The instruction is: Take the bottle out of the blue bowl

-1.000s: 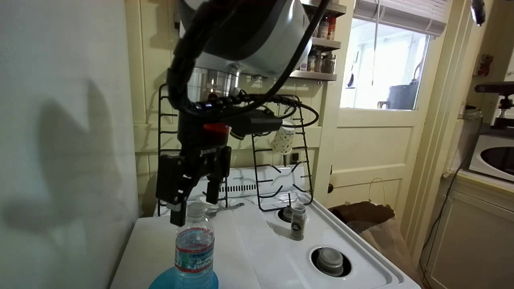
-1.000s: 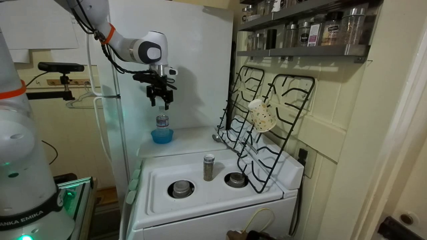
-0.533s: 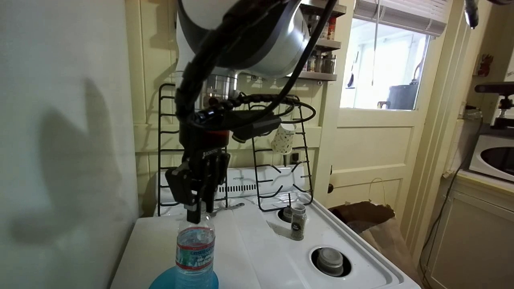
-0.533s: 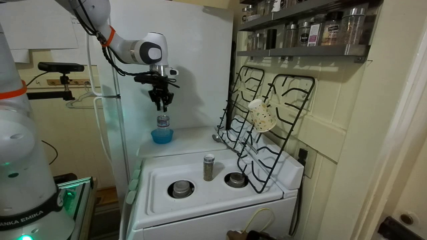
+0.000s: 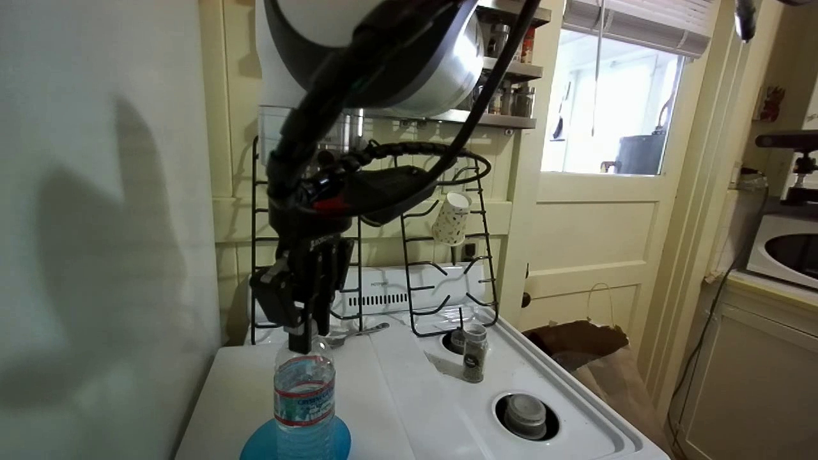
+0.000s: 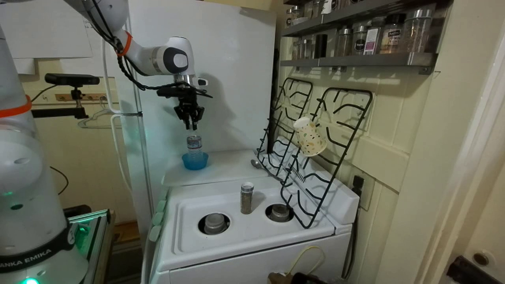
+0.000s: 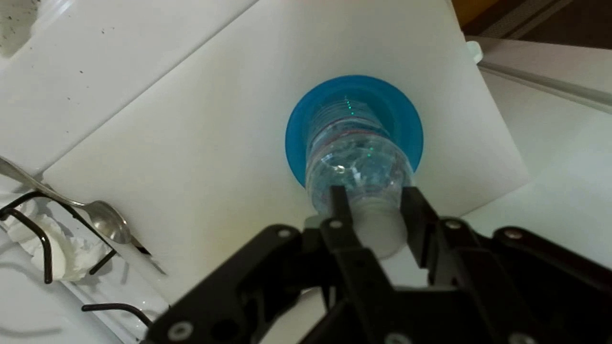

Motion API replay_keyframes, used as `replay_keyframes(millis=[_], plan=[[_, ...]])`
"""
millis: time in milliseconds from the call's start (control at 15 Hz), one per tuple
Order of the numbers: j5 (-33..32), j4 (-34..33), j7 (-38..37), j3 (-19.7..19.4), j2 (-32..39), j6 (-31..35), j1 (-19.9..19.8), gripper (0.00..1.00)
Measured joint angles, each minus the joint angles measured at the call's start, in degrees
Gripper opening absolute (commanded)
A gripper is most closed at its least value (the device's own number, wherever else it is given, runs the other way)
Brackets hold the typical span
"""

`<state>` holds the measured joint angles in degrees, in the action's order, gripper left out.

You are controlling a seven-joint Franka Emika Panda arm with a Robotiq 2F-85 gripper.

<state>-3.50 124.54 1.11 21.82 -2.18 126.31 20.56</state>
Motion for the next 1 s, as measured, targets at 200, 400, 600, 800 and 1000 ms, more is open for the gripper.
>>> replay_keyframes(millis=[200,400,600,800,1000], plan=[[0.2,-0.2,0.1,0.3,-0.4,0.1,0.4,0.08],[0.2,-0.3,0.1,0.1,-2.2,0.5,0.4,0.08],[0.5,-0.1,-0.1,-0.5,-5.6,1.2,0.4,0.08],[0.6,0.6,-3.0,-1.2,-10.2,3.3,0.0,0.08],[0.8,1.9,-7.0,-3.3,-14.8,3.6,-1.9,0.08]])
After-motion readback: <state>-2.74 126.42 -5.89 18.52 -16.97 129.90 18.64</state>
